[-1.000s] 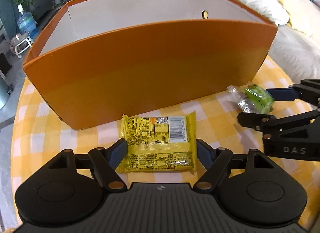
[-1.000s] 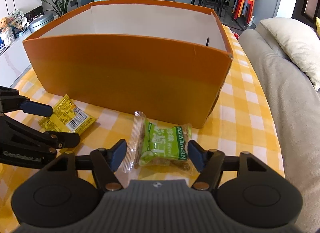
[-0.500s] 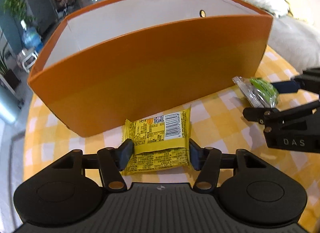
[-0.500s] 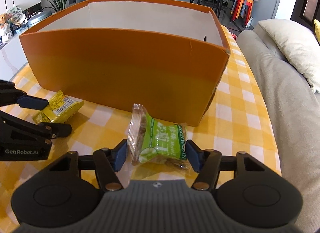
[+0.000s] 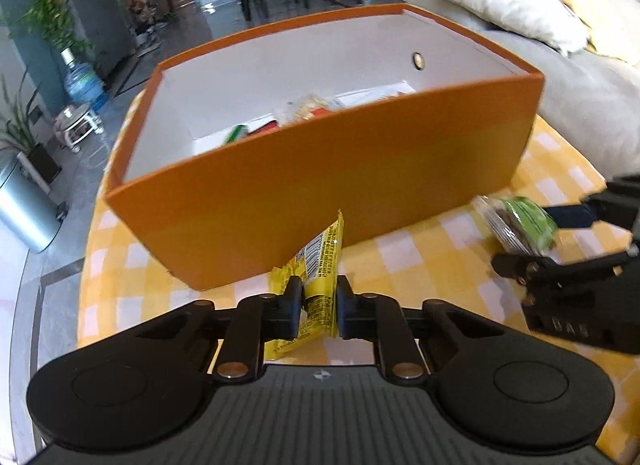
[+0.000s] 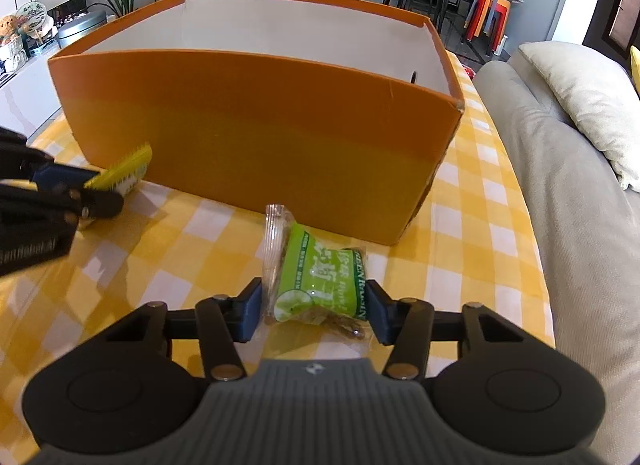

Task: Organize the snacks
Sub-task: 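Carry the yellow bag with the left tool while the right tool carries the green pack over the box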

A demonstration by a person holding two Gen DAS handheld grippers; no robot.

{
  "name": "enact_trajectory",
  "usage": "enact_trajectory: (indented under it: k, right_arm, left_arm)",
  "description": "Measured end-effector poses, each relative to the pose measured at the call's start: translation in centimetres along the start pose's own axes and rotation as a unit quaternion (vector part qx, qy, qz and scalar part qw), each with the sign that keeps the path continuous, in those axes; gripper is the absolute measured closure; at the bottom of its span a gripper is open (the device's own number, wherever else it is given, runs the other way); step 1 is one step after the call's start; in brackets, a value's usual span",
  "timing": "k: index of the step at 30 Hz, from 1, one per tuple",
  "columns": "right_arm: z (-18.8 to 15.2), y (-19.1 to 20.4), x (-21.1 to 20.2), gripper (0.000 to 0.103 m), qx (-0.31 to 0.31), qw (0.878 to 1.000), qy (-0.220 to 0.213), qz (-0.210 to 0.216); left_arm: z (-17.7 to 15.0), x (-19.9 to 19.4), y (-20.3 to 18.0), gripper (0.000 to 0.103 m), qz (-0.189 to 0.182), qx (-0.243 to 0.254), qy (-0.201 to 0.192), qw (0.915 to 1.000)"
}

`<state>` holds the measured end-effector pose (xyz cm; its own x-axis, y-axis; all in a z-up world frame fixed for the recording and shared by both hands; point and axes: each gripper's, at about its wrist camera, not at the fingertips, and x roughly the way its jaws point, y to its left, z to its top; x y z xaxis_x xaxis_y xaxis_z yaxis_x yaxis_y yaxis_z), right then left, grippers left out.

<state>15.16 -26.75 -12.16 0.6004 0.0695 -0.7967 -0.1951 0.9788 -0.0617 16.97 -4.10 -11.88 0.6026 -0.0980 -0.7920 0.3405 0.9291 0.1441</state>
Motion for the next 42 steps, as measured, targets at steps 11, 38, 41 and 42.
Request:
enact_trajectory:
  k: [11, 38, 41, 42]
  right_arm:
    - [0.0, 0.2, -2.7, 0.052, 0.000, 1.000, -0.019, 0.007]
    - [4.1, -0.1, -13.7, 0.053, 0.018, 0.991, -0.127, 0.040]
    - [6.0, -0.3, -14.2, 0.053, 0.015, 0.989, -0.141, 0.044]
    - [6.6, -0.4, -14.3, 0.053, 0.013, 0.988, -0.145, 0.046]
  left_arm:
    - [0.1, -2.6, 2.2, 0.092, 0.003, -0.073, -0.009, 0.9973]
    - [6.0, -10.8, 3.8, 0.092, -0.035, -0.087, -0.112, 0.9893]
    - [7.7, -11.0, 4.5, 0.092, -0.033, -0.082, -0.126, 0.9881]
    - [8.2, -11.0, 4.7, 0.092, -0.030, -0.078, -0.130, 0.9880]
